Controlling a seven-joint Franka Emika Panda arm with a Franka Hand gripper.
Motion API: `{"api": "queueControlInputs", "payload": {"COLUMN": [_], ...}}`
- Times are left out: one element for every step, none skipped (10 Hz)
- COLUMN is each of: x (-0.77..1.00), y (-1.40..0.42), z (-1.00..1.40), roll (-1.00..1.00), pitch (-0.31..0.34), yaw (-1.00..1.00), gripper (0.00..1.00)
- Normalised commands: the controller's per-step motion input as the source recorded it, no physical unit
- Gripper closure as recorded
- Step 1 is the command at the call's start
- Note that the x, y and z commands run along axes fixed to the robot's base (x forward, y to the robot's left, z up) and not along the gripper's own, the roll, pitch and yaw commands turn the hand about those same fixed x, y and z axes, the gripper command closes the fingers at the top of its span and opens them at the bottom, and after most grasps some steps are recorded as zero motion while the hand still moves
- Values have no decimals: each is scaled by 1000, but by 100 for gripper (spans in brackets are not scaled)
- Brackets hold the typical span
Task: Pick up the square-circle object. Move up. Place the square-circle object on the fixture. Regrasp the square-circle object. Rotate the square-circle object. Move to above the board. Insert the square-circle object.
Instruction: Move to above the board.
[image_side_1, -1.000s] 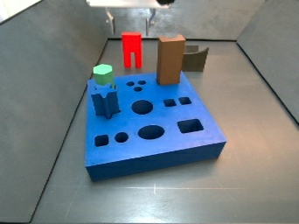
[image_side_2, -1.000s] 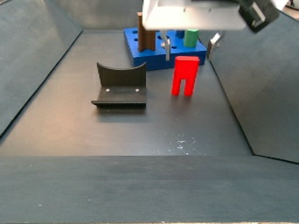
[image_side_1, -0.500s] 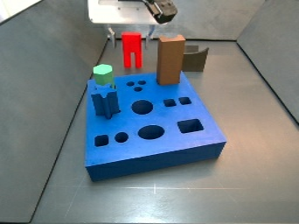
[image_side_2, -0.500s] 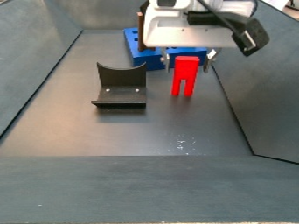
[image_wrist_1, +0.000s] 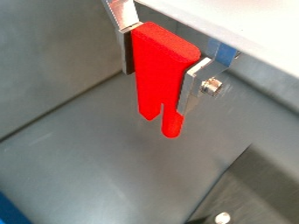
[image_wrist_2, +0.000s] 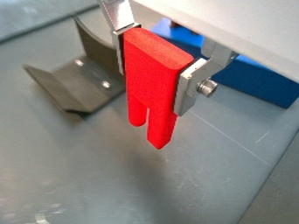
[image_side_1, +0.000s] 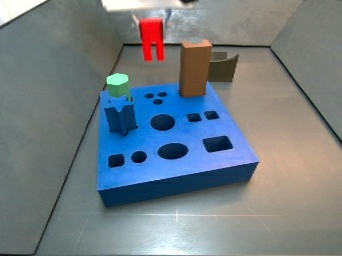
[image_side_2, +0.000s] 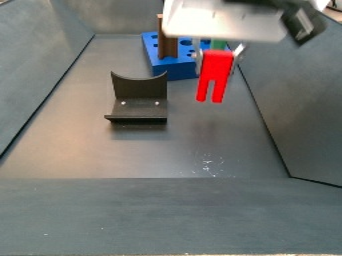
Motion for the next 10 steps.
{"api": "queueControlInputs", "payload": {"x": [43,43,45,47,46,45,42,40,37,33], "y": [276,270,265,259,252,246,232,225,206,193], "z": [1000,1000,1000,1000,1000,1000,1000,1000,1000,1000], "roll": [234,164,113,67,16,-17,-53,-69,-94,-109], "pitch": [4,40,59,76,82,77,71,68,63,61], "yaw": [46,22,5,-6,-18,-24,-25,-24,-24,-26], "gripper": [100,100,100,100,100,100,100,100,100,100]}}
